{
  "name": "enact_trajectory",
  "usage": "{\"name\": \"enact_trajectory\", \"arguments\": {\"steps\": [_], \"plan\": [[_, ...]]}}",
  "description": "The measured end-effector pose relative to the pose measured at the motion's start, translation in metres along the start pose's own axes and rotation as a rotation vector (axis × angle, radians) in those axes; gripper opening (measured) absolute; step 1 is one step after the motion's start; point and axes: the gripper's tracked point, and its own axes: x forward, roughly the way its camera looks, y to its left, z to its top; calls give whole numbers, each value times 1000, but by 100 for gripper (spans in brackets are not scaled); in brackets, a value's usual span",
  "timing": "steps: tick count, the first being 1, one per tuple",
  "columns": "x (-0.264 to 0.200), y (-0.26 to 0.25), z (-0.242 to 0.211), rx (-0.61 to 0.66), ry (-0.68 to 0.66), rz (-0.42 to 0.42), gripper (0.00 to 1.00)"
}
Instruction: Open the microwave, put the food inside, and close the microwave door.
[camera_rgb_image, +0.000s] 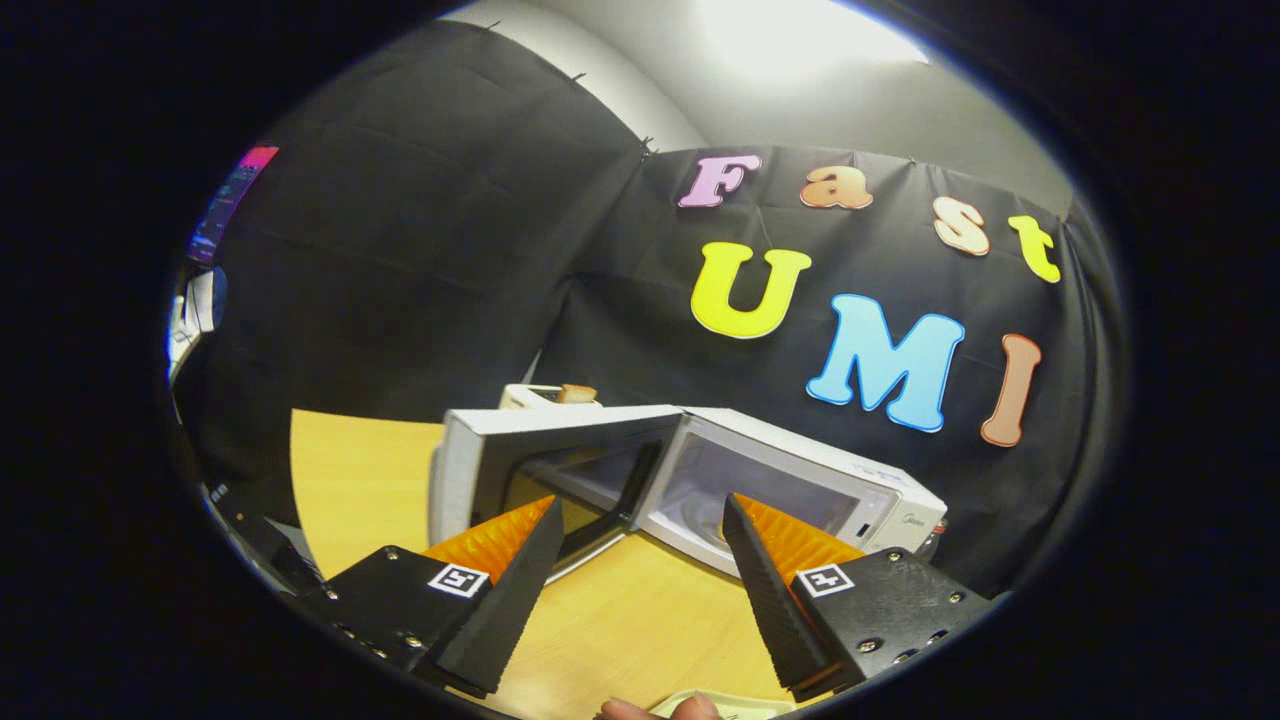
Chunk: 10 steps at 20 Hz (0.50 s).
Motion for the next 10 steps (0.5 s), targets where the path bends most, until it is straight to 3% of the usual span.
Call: {"name": "enact_trajectory", "arguments": {"steps": [7,9,10], "plan": [[-25,89,34,279,-62,232,92],[-15,109,28,286,-38,252,79],[-8,118,23,294,-22,257,57]]}}
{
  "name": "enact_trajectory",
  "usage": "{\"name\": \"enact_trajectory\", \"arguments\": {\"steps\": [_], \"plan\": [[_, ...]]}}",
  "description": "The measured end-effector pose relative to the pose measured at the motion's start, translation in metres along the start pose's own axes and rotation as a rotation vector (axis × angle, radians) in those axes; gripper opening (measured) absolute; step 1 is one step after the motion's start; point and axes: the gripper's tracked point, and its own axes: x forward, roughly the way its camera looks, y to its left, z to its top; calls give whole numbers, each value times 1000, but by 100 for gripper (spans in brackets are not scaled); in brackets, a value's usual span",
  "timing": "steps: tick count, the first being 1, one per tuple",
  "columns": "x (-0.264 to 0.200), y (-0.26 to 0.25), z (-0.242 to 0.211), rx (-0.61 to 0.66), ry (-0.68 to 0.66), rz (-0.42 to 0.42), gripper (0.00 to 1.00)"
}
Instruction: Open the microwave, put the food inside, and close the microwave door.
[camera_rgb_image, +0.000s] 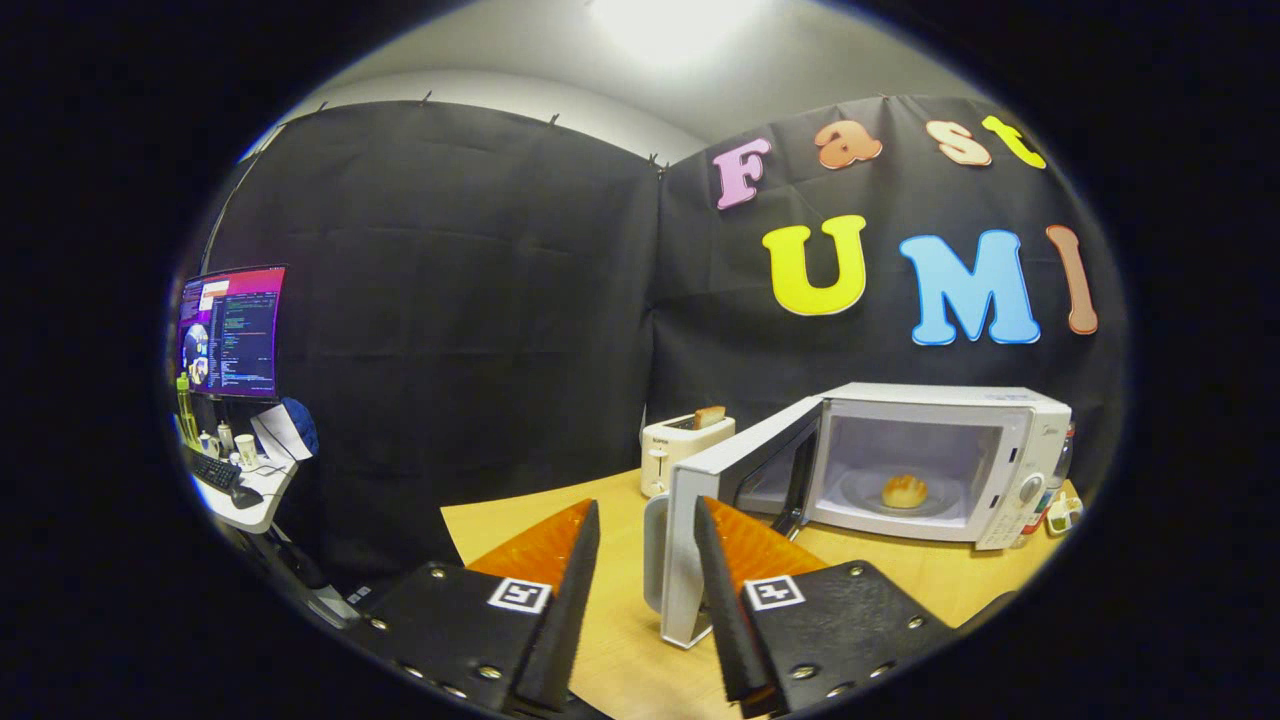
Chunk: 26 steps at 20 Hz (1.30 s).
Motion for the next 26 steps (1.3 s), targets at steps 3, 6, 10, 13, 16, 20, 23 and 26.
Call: {"name": "enact_trajectory", "arguments": {"steps": [3,6,10,13,16,20,23,26], "plan": [[26,17,-18,39,25,40,12],[54,28,-28,26,43,40,12],[81,12,-55,5,71,-62,2],[79,9,-60,-26,65,-106,1],[70,-9,-61,-86,56,-162,1],[54,-39,-66,-68,80,-197,1],[31,-85,-61,-102,84,-314,1],[16,-138,-56,-97,79,-427,1]]}}
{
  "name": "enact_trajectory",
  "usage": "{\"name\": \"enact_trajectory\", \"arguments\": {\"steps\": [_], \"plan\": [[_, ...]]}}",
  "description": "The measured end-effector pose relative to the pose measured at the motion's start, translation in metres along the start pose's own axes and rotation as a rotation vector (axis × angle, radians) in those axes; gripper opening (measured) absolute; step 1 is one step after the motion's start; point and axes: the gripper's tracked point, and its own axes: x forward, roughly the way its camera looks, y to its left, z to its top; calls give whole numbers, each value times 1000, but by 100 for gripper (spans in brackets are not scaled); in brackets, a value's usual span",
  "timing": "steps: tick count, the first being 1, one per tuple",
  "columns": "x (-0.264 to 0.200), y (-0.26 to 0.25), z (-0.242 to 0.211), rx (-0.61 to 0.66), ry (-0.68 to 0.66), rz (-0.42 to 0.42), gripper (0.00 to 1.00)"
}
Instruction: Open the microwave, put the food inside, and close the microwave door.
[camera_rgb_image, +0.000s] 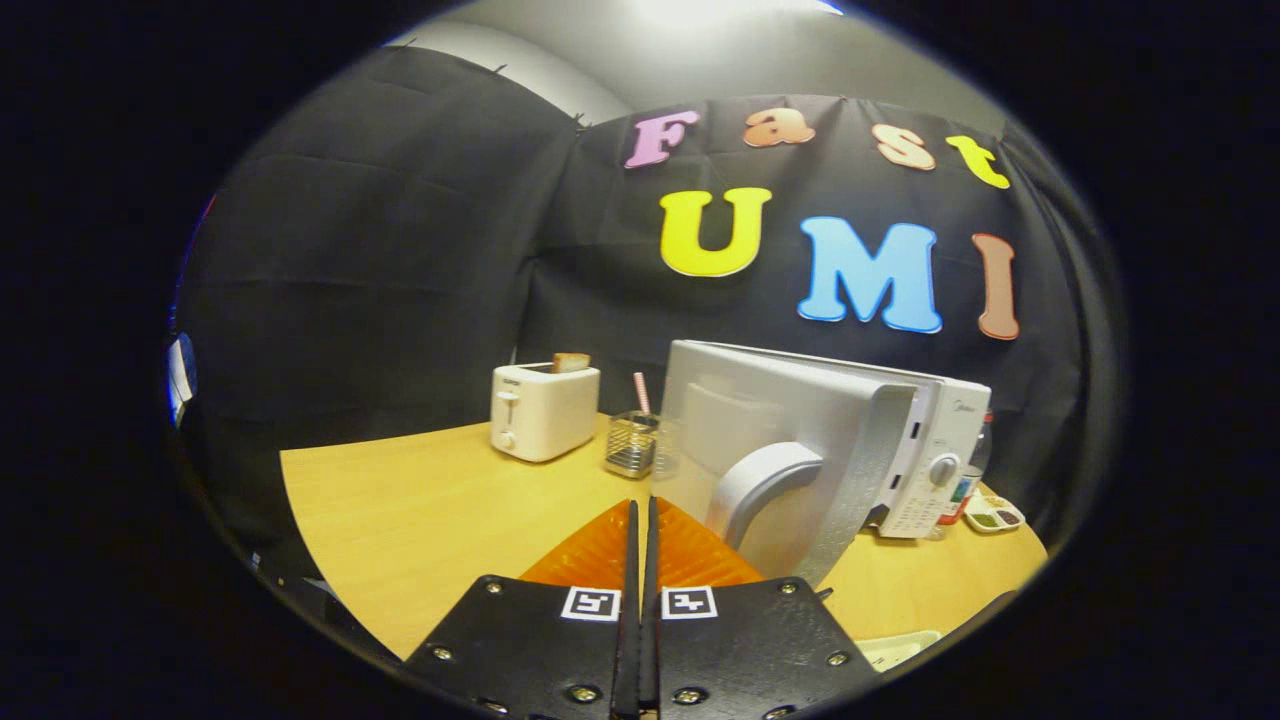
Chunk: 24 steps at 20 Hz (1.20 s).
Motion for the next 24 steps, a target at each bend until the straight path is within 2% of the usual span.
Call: {"name": "enact_trajectory", "arguments": {"steps": [7,12,15,24], "plan": [[34,-107,-4,43,17,-193,1],[64,-159,-8,123,41,-263,1],[87,-184,-13,155,45,-272,1],[127,-232,-13,88,41,-396,1]]}}
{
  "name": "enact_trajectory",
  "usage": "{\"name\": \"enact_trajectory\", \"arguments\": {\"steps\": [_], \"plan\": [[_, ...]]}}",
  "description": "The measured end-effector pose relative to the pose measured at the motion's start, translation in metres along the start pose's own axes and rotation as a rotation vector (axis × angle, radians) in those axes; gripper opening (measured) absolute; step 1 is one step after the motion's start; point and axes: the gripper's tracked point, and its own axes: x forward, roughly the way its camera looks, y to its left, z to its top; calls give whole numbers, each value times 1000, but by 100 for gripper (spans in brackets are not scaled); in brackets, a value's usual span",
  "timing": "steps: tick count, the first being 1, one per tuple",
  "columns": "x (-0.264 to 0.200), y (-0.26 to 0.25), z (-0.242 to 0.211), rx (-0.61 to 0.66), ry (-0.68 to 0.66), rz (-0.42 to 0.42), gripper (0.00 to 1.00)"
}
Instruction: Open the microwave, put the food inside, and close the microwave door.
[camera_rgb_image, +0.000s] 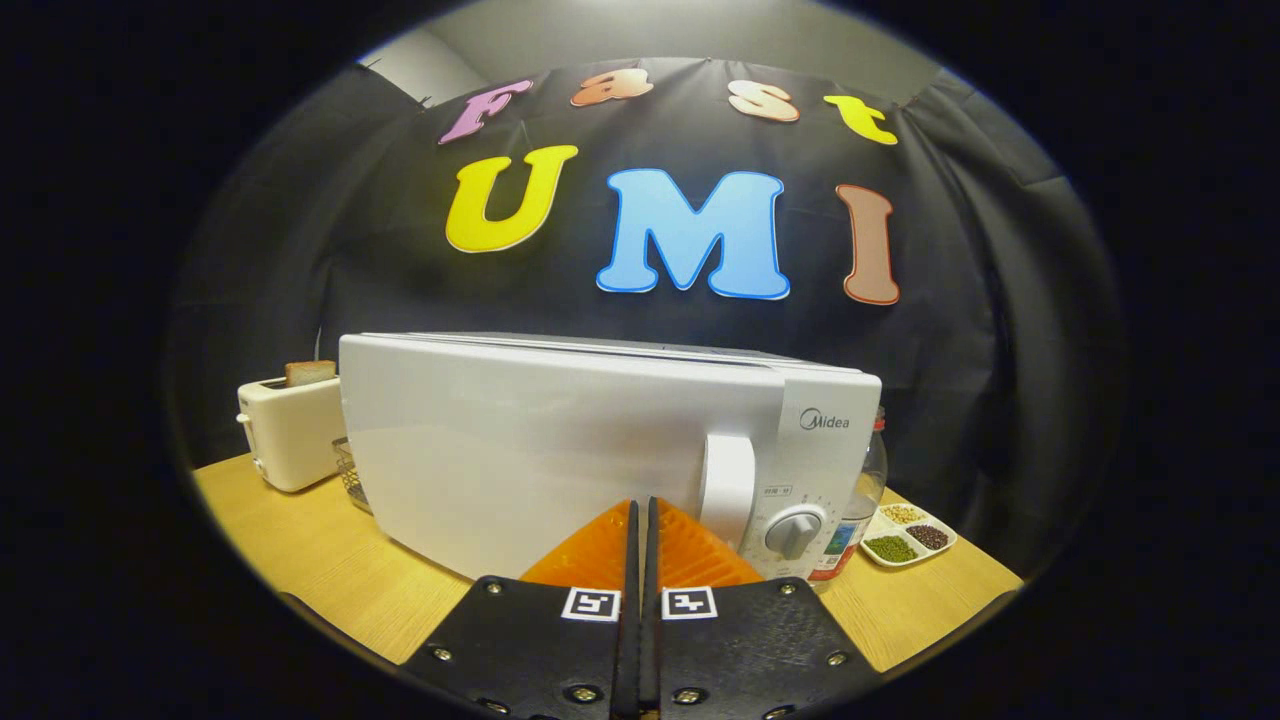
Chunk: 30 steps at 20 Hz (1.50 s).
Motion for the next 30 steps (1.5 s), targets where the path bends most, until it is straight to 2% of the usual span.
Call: {"name": "enact_trajectory", "arguments": {"steps": [3,6,8,11,16,17,19,21,25,30], "plan": [[12,1,2,3,4,-30,1],[23,1,3,-91,-33,-76,1],[24,1,0,-61,-23,-77,4],[25,3,-3,-84,-14,-90,5],[29,5,-6,-62,-18,-179,7],[29,4,-8,-59,-7,-181,7],[27,6,-18,-84,96,-143,7],[20,9,-5,-61,97,-113,7],[-27,7,48,-19,16,-118,7],[-120,29,130,8,-102,-17,7]]}}
